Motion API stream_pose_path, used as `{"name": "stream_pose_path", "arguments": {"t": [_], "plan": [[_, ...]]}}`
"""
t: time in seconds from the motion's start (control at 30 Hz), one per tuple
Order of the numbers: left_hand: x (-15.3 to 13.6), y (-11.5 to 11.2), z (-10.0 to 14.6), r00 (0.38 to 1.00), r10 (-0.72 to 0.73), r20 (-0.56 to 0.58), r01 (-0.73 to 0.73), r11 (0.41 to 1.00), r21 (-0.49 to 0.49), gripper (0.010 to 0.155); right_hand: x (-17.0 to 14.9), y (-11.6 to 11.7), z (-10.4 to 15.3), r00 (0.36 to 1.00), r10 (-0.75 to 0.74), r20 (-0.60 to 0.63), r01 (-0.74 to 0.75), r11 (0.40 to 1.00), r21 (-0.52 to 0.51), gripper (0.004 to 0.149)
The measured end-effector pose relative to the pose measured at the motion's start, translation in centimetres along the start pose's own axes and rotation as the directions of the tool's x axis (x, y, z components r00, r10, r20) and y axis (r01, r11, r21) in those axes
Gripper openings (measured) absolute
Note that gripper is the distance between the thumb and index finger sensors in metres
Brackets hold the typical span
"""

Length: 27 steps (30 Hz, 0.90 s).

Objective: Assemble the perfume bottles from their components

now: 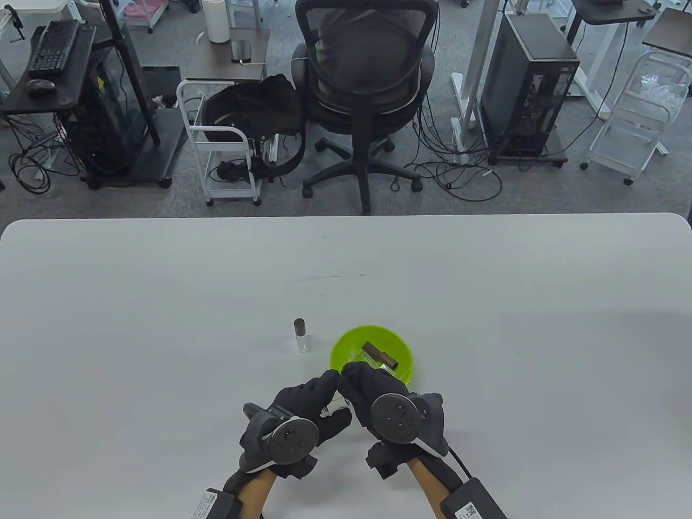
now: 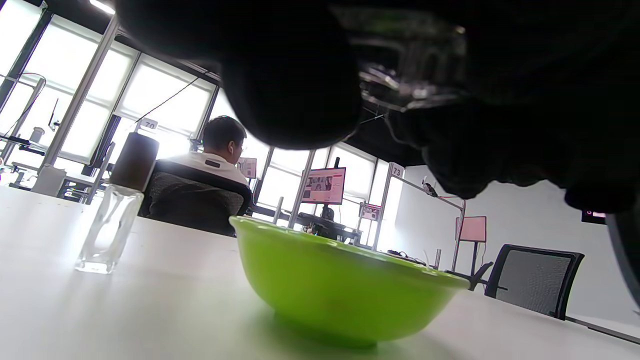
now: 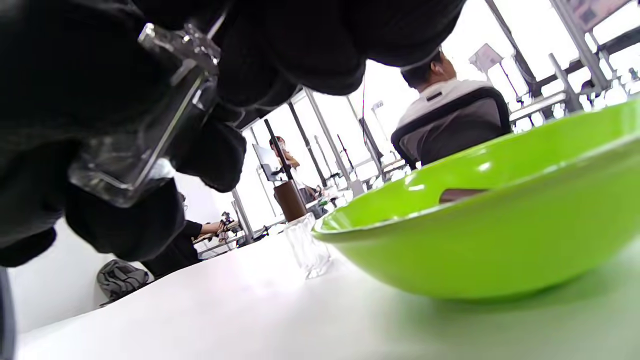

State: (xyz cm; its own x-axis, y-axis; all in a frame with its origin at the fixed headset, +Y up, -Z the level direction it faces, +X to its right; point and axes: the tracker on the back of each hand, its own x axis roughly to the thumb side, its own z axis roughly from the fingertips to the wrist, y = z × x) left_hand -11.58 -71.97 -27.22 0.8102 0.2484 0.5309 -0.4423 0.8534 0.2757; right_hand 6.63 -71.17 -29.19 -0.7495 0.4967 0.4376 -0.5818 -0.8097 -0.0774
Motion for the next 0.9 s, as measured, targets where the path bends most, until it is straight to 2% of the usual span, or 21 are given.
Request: {"name": "stream_pose_path", "arguments": {"t": [0.03,0.1,0.17,0.27,0.37,0.43,0.63,0.77,0.83,0.9], "plan": [[0.0,0.0,0.0,1.000,0.002,0.001,-0.002,1.000,0.000,0.076,-0.2,-0.1,0.0,0.999,-0.040,0.003,0.040,0.999,0.026,0.047],[-0.4,0.1,0.0,1.000,0.011,-0.007,-0.011,1.000,0.005,0.076,-0.8,-0.6,-0.3,0.985,-0.168,0.026,0.159,0.966,0.202,0.048],[-0.7,0.2,0.0,0.999,0.033,-0.005,-0.033,0.999,0.002,0.076,-1.0,-1.1,-0.3,0.976,-0.219,0.000,0.209,0.929,0.305,0.050],[-0.2,0.1,-0.1,0.999,0.028,0.017,-0.028,1.000,-0.001,0.076,-0.7,-1.2,-0.4,0.994,-0.110,0.017,0.103,0.968,0.227,0.051],[-0.1,0.2,-0.1,0.999,0.042,0.026,-0.042,0.999,-0.002,0.076,-0.5,-1.0,-0.1,0.997,0.077,-0.003,-0.076,0.989,0.130,0.055],[-0.1,0.1,-0.1,1.000,0.019,0.025,-0.019,1.000,-0.003,0.076,0.0,-0.7,0.2,0.998,0.064,-0.025,-0.063,0.996,0.059,0.051],[0.1,-0.2,-0.1,0.999,0.016,0.040,-0.015,1.000,-0.015,0.076,0.1,-0.5,0.0,0.997,0.046,-0.060,-0.044,0.999,0.027,0.046],[0.1,-0.2,-0.2,0.999,0.024,0.040,-0.023,1.000,-0.020,0.076,-0.6,-1.0,0.0,0.996,-0.078,-0.040,0.081,0.992,0.100,0.046],[-0.4,0.0,-0.2,0.999,0.038,0.023,-0.038,0.999,-0.017,0.076,-0.7,-1.4,-0.2,0.990,-0.142,0.004,0.136,0.952,0.275,0.050],[-0.5,0.0,-0.1,0.999,0.049,0.024,-0.048,0.999,-0.023,0.076,-0.6,-1.6,-0.3,0.990,-0.138,0.008,0.128,0.938,0.322,0.051]]}}
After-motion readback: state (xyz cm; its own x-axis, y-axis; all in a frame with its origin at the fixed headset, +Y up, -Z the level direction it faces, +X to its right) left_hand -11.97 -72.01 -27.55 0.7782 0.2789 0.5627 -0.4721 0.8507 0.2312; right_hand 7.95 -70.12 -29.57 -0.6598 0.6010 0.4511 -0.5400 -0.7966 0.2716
